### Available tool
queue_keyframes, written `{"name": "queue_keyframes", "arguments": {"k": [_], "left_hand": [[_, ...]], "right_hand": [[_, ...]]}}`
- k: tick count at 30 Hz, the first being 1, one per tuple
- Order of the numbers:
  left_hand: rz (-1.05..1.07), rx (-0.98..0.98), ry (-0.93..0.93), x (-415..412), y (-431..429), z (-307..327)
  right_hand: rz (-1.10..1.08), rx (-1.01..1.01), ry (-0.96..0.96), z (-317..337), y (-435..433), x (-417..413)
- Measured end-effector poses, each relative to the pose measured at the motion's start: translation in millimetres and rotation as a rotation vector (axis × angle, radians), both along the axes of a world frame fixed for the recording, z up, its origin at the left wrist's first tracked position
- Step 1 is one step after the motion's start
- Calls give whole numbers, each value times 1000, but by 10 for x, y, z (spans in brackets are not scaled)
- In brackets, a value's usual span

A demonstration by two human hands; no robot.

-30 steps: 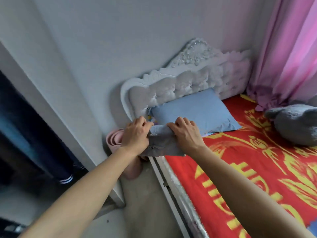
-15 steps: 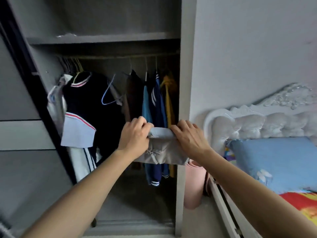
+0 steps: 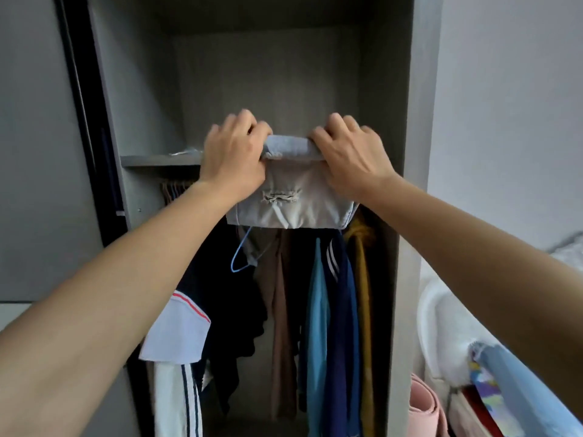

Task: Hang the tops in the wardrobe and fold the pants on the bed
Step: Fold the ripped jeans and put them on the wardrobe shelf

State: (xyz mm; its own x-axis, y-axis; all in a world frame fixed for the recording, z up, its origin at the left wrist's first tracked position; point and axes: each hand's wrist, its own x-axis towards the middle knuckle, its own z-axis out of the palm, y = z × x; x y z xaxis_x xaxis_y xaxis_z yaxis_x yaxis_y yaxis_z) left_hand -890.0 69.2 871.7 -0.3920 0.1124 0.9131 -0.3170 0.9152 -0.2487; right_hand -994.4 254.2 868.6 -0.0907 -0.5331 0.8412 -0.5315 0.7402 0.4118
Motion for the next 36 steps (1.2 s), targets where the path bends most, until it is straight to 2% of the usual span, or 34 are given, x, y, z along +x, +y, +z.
{"name": "queue_keyframes", "arguments": {"k": [8,14,19,26,31,36], "left_hand": [[54,-78,168,-904,-197,1089],[123,-49,248,-1671,-490,1445],[189,-35,177,-2367,-813,1463],[93,-148,92,-3434,-1275,1574],[37,-155,-31,-4168,-1504,1857],[42,-140,-43,-4699,-1512,1841]], "right_hand": [[-61,-133,215,1096,-283,-862],[-70,-165,256,1435,-657,-1494],[-131,-111,168,1472,-1057,-2067],[-265,-32,208,1577,-1389,-3010],[-330,41,223,1869,-1607,-3721],[-318,-66,175,1933,-1712,-4157]]}}
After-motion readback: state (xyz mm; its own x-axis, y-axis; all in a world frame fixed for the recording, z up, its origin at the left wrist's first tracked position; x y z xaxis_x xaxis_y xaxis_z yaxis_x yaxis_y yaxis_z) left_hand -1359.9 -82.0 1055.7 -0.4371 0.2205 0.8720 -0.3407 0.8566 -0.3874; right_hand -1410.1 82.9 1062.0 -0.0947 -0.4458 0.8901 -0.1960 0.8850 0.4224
